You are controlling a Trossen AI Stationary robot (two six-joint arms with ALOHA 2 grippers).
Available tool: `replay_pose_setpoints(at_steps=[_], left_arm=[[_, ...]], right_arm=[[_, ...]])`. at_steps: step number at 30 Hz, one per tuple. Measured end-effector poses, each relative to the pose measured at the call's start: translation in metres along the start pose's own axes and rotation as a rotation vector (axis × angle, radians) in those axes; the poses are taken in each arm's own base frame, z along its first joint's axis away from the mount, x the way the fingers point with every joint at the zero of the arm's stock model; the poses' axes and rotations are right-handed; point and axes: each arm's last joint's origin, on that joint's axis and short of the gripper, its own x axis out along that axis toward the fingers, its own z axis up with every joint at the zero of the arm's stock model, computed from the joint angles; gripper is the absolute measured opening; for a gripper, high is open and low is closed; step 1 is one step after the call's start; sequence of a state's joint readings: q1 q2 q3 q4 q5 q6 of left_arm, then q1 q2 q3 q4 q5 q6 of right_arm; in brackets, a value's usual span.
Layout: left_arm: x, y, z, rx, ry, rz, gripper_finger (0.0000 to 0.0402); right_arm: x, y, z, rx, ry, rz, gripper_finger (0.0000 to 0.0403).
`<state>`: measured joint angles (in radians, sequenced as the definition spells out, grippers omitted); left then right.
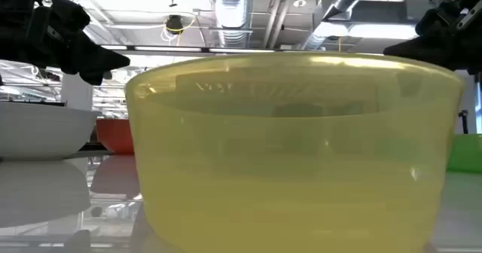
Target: Place and stack bowls onto a shelf
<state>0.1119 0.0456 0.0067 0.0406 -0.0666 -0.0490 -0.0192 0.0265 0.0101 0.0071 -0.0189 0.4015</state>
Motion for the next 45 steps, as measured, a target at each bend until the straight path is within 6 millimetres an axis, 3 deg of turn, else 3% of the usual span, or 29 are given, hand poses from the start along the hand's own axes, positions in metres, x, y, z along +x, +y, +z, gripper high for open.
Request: replay_pose_setpoints(at_steps=[34, 39, 45], left_arm=[[0.0000, 0.0000, 0.0000, 0.000, 0.000, 0.000, 0.0000], [0.0000, 0.0000, 0.0000, 0.000, 0.000, 0.000, 0.0000], [0.0000, 0.0000, -0.0001, 0.000, 0.001, 0.000, 0.0000]], right_arm=[[0.0000, 0.0000, 0.0000, -0.004, 0.002, 0.000, 0.0028], [-0.0007, 0.0017, 0.0021, -0.135, 0.023, 0.011, 0.0028], [-0.0007, 0.0017, 0.0021, -0.164, 0.023, 0.006, 0.0028]])
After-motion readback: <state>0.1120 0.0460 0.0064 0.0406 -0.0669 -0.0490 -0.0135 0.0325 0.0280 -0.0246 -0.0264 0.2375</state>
